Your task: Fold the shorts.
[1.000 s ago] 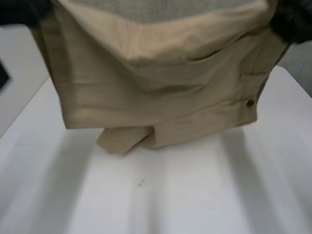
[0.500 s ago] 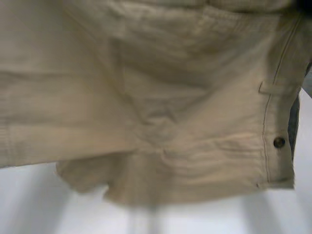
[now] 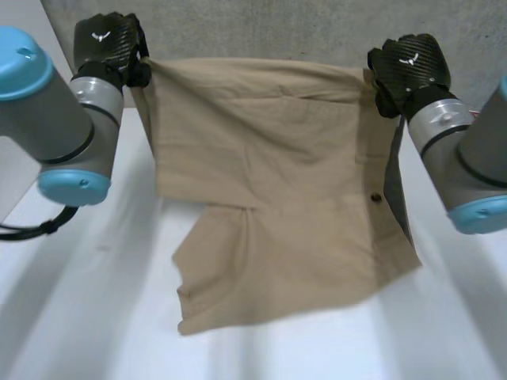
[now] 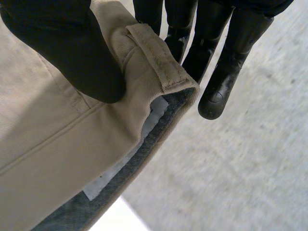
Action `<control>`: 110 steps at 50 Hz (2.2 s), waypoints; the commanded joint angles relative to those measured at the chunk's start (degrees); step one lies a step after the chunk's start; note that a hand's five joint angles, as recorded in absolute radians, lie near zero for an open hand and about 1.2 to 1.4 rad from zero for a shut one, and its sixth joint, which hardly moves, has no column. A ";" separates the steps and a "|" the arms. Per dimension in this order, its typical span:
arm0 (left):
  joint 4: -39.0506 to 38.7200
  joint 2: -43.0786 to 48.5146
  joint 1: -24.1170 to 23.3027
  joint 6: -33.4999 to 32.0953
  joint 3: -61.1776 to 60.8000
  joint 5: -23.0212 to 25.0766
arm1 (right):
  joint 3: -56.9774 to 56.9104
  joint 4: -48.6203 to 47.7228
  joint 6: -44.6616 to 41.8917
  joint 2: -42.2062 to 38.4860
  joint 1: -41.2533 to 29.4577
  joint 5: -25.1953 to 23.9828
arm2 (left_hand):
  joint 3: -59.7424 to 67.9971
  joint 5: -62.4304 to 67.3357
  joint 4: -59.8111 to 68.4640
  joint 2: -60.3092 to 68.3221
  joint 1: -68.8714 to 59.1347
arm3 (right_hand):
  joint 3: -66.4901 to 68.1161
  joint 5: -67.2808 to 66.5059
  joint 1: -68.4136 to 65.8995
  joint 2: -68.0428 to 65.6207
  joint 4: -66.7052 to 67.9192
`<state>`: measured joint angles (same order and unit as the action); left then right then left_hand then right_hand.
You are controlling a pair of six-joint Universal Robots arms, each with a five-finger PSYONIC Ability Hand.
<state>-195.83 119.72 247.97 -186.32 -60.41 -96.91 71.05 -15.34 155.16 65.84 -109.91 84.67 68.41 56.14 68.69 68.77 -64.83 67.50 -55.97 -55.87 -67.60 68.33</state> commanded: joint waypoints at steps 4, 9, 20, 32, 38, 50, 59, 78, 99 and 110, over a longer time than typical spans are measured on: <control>-13.43 12.72 -1.08 -1.50 6.44 3.66 | -3.99 -7.69 -2.31 -11.52 -1.98 -1.87 | -58.21 -55.94 -58.49 -58.57 54.63 | -57.50 55.97 45.87 57.60 -58.33; -15.46 14.31 -1.17 -2.64 6.18 4.72 | -3.91 -7.77 -5.56 -12.49 -2.42 -0.12 | -58.41 -56.14 -58.69 -58.77 54.83 | -57.50 55.97 45.87 57.60 -58.33; -14.94 7.21 -1.26 -3.17 -3.65 3.40 | 5.40 -5.94 -5.39 -2.66 -1.63 2.62 | -58.36 -56.09 -58.64 -58.72 54.78 | -57.50 55.97 45.87 57.60 -58.33; -6.42 -12.83 -2.83 -3.17 -29.03 3.31 | 17.00 9.09 -5.65 3.50 1.79 -6.08 | -55.18 -52.91 -55.46 -55.54 51.60 | -57.50 55.97 45.87 57.60 -58.33; -3.87 -16.71 -4.59 -2.91 -38.81 3.49 | 18.69 10.51 -5.21 5.09 2.50 -8.72 | -52.98 -50.71 -53.26 -53.34 49.40 | -45.34 43.81 33.71 45.44 -46.17; 5.19 -17.15 -10.13 -2.03 -46.55 3.05 | 9.56 16.65 1.98 -7.46 3.47 -19.62 | -53.48 -51.21 -53.76 -53.84 49.90 | -5.13 3.59 -6.51 5.23 -5.95; 5.98 -17.06 -9.87 -1.67 -46.64 2.96 | -1.61 20.44 3.93 -16.97 3.47 -18.92 | -53.99 -51.72 -54.27 -54.35 50.41 | -0.73 -0.80 -10.90 0.84 -1.56; 6.07 -18.38 -10.31 -1.67 -46.82 2.96 | -20.43 9.89 6.92 -21.63 2.42 -3.54 | -54.32 -52.05 -54.61 -54.68 50.74 | -57.50 55.97 45.87 57.60 -58.33; 11.08 -18.12 -16.37 -1.41 -48.14 1.47 | 14.97 10.33 -6.34 -0.19 7.94 -12.14 | -50.12 -47.85 -50.40 -50.48 46.54 | -50.69 49.16 39.06 50.80 -51.52; 10.64 -14.87 -17.87 -0.71 -47.96 -4.25 | 21.94 9.63 -10.84 -0.45 10.68 -16.90 | -46.76 -44.49 -47.05 -47.12 43.18 | -39.93 38.40 28.30 40.03 -40.76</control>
<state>-184.66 102.55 230.27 -187.27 -108.52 -98.82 90.83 -5.06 146.05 66.35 -99.82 69.56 15.24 4.48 15.53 15.63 -15.37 18.51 -8.21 -15.69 -18.49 18.34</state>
